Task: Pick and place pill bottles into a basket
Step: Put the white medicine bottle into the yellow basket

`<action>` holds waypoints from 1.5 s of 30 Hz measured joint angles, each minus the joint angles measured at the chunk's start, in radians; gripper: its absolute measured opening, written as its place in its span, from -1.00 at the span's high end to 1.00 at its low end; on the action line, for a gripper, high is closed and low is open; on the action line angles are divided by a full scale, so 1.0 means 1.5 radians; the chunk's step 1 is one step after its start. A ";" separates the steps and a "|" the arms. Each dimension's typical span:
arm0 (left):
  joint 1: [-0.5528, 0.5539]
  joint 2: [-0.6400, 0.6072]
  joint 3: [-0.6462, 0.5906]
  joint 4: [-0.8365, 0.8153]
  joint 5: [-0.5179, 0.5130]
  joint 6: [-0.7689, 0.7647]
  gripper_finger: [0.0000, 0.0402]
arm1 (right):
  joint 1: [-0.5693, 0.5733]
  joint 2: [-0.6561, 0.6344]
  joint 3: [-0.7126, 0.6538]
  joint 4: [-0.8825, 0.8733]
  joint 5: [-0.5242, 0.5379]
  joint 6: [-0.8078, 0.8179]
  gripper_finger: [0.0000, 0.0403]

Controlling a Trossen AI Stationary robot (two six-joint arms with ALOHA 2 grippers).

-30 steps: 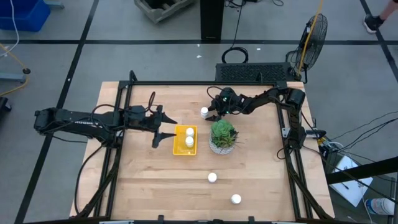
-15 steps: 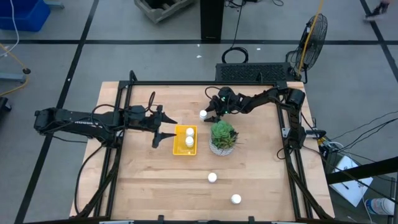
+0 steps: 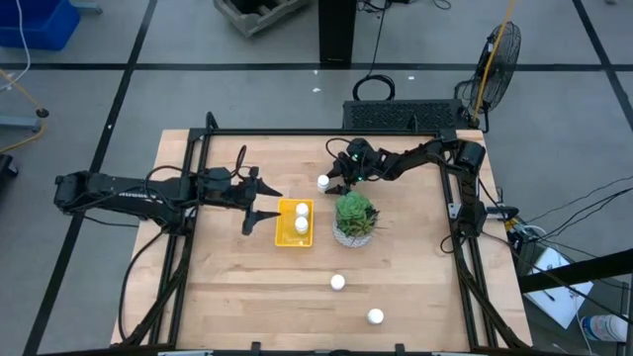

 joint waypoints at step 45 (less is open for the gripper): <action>0.067 0.130 0.023 -0.021 -0.146 0.088 -0.34 | -0.045 -0.302 0.001 -0.450 0.105 0.007 -0.33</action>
